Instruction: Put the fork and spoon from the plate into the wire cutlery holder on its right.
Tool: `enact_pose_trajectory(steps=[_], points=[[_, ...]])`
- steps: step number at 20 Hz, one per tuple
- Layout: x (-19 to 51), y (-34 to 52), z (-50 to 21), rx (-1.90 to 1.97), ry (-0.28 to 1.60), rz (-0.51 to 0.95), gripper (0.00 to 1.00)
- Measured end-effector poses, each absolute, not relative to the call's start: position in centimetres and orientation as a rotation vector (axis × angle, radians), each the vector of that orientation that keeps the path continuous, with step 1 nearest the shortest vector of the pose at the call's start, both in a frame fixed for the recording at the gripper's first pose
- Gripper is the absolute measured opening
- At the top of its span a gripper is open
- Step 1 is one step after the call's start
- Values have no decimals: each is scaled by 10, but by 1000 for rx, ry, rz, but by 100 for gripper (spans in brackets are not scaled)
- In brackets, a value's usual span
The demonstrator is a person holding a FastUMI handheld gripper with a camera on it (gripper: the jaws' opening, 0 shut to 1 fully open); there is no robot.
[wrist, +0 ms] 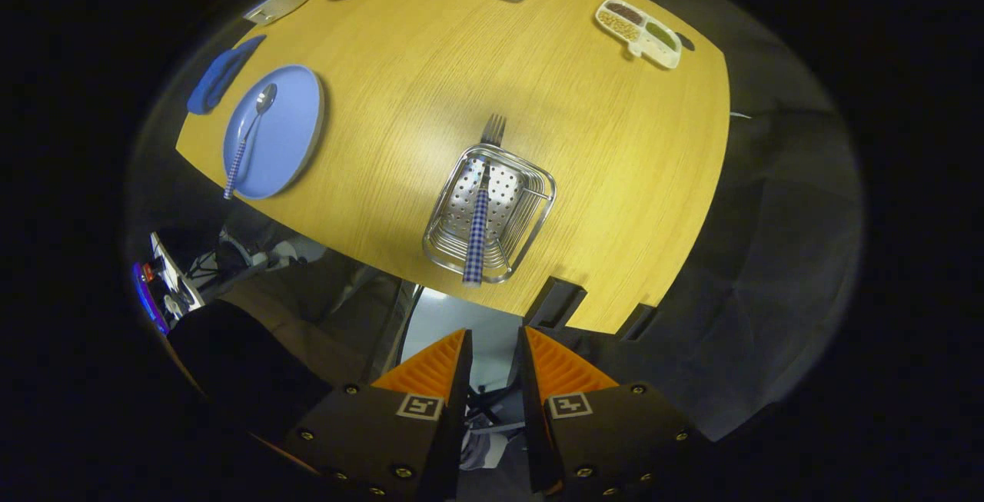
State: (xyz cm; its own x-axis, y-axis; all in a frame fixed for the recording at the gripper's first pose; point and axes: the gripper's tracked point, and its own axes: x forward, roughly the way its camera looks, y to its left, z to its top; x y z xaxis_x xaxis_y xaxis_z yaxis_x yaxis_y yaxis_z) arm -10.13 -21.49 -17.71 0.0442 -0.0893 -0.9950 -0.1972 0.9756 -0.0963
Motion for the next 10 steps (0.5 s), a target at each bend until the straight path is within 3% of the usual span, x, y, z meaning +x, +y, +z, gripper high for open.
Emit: enact_pose_trajectory(steps=[1,3,4,6,10], points=[[-103,-212,-172,-209,1479,56,38],[-105,-200,-162,-157,1394,15,65],[-105,-190,-161,-125,1344,-3,84],[-101,-174,-155,-124,1241,-34,100],[-85,-122,-152,-191,1063,-24,98]])
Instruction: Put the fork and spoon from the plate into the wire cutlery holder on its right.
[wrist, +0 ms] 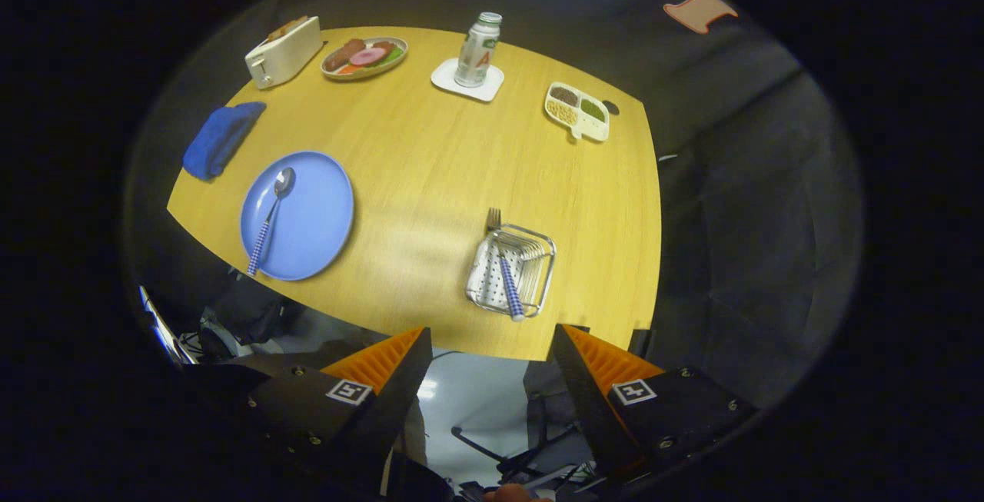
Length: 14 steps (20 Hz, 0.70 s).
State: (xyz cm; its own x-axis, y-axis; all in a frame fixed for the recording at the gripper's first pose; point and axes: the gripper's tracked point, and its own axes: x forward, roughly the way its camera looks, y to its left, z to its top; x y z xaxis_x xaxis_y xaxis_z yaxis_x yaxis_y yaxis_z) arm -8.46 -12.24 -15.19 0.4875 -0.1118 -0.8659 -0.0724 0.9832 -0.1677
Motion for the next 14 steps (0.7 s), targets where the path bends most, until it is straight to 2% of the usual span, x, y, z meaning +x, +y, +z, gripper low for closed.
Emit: enact_pose_trajectory(steps=[8,14], points=[[-51,4,-153,-75,872,97,98],[-36,47,-157,-3,797,95,98]])
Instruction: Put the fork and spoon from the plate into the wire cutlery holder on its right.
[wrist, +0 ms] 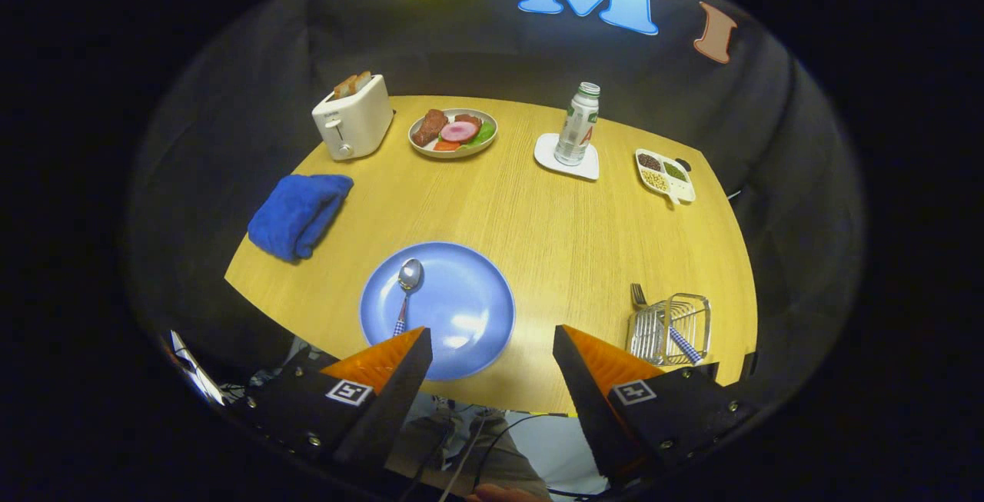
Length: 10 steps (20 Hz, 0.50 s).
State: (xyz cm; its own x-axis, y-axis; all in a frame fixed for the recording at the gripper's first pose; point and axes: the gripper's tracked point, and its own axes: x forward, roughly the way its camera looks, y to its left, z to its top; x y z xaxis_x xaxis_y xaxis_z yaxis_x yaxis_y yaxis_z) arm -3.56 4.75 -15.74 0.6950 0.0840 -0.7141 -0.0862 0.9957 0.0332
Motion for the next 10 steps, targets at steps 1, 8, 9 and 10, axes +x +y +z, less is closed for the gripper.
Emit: enact_pose_trajectory(steps=[1,8,9,10], points=[[-36,57,-165,-3,817,111,98],[-32,114,-206,16,914,187,98],[-29,120,-211,20,919,193,98],[-27,123,-217,26,929,194,98]])
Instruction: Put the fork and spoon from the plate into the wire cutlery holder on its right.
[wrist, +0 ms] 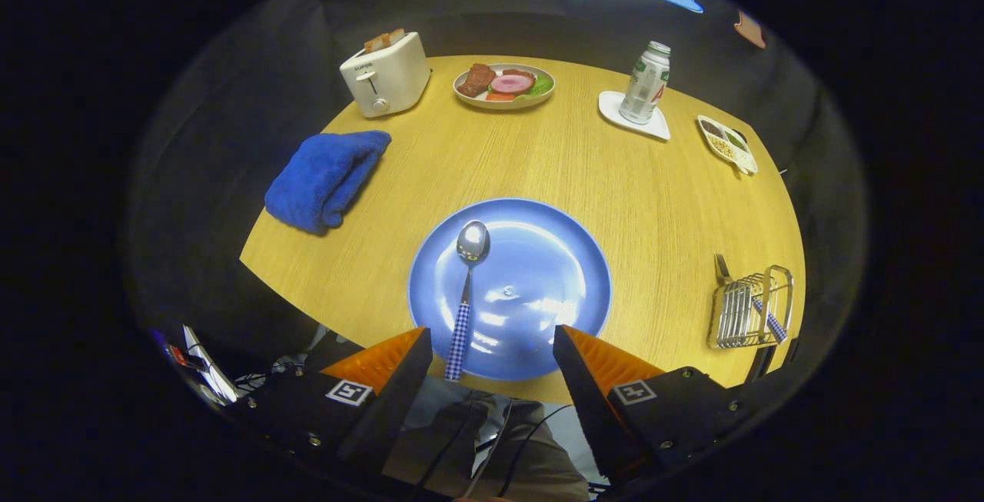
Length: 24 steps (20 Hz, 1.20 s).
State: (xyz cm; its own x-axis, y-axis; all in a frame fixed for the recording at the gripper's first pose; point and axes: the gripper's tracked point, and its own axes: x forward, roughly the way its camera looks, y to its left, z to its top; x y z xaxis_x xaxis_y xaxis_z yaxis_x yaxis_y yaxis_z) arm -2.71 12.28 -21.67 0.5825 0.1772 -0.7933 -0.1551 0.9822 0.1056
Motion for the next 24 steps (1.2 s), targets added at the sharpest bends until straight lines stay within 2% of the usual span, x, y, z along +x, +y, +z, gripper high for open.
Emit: enact_pose_trajectory(steps=[6,9,10,13,15,19,22,24], points=[[-21,150,-272,107,1037,217,97],[-19,154,-278,126,1050,219,93],[-19,154,-277,122,1050,219,84],[-15,150,-273,114,1048,222,84],[-15,149,-275,114,1063,222,53],[-17,151,-275,148,1081,258,58],[-15,147,-272,149,1099,266,18],[-14,144,-271,147,1097,276,18]])
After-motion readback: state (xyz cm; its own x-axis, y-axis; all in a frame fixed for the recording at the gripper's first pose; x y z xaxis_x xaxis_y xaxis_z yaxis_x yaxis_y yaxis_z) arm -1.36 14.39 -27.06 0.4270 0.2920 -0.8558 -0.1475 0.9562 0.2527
